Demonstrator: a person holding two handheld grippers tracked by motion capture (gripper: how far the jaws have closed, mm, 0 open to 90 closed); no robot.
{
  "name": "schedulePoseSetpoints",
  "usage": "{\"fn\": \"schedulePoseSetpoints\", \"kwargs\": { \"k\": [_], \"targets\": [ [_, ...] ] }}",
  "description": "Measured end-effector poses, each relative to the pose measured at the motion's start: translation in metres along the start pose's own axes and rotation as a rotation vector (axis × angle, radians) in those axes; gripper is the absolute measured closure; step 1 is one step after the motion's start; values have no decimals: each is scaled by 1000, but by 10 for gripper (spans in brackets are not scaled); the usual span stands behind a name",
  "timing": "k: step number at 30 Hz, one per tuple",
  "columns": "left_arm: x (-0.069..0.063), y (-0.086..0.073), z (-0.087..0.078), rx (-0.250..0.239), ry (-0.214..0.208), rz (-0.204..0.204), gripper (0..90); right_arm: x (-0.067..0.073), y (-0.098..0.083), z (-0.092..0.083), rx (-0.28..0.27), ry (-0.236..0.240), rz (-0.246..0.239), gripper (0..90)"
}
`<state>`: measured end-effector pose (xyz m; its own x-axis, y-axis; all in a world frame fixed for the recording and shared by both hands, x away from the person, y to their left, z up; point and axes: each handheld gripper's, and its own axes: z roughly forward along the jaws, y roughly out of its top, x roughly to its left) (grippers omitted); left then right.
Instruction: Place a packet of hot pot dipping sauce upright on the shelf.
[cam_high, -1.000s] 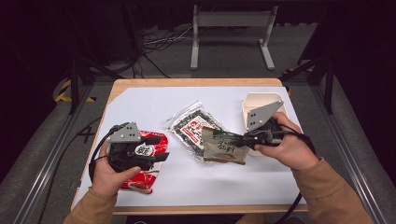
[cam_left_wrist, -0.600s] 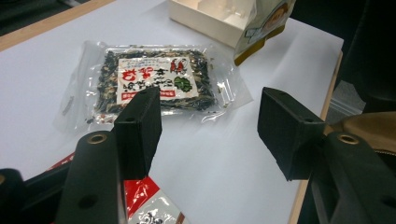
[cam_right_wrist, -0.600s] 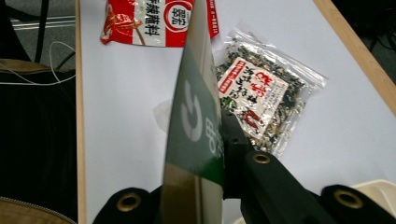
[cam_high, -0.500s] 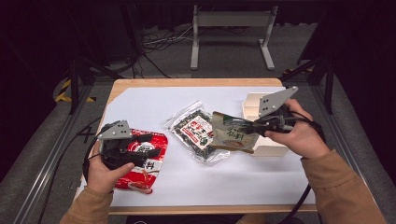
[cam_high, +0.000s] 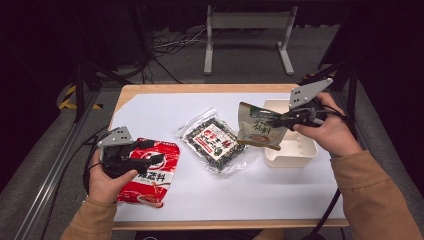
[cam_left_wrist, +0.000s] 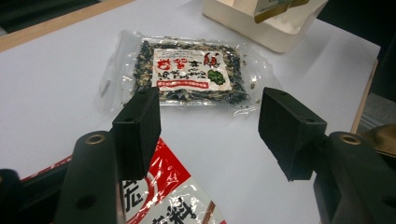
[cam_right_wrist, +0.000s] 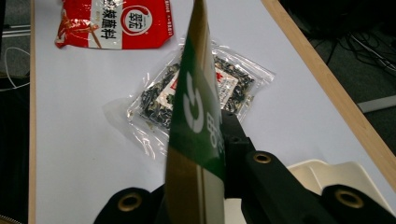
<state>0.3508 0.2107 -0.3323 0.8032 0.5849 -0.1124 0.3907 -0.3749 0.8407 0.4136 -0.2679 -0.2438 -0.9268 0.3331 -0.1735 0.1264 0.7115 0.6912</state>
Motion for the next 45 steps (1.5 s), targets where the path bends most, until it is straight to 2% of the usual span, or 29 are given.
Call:
{"fn": "schedulePoseSetpoints", "kwargs": {
  "k": [2, 4, 5, 8, 10, 13, 24, 32, 39, 45],
  "targets": [
    [2, -2, -1, -4, 6, -14, 396, -4, -1, -2, -3, -10, 1, 899],
    [4, -2, -2, 0, 15, -4, 395, -9, -3, -4, -4, -19, 3, 899],
    [4, -3, -2, -3, 13, -20, 395, -9, -3, -4, -4, -19, 3, 899],
    [8, -6, -4, -1, 29, -22, 394, -15, -5, -6, -11, -27, 6, 899],
    [11, -8, -5, -2, 39, -29, 394, -25, -9, -9, -25, -41, 22, 899],
    [12, -9, -5, -3, 35, -43, 394, -30, -12, -10, -27, -56, 30, 899],
    [14, -11, -4, 1, 42, -44, 391, -55, -16, -12, -27, -128, 59, 899],
    [17, -14, -6, 3, 50, -50, 391, -71, -21, -14, -18, -158, 88, 899],
    [18, -19, -12, 7, 70, -60, 390, -84, -24, -16, -18, -185, 63, 899],
    [18, -25, -16, 3, 87, -87, 390, -100, -32, -14, -14, -207, 42, 899]
  ]
}}
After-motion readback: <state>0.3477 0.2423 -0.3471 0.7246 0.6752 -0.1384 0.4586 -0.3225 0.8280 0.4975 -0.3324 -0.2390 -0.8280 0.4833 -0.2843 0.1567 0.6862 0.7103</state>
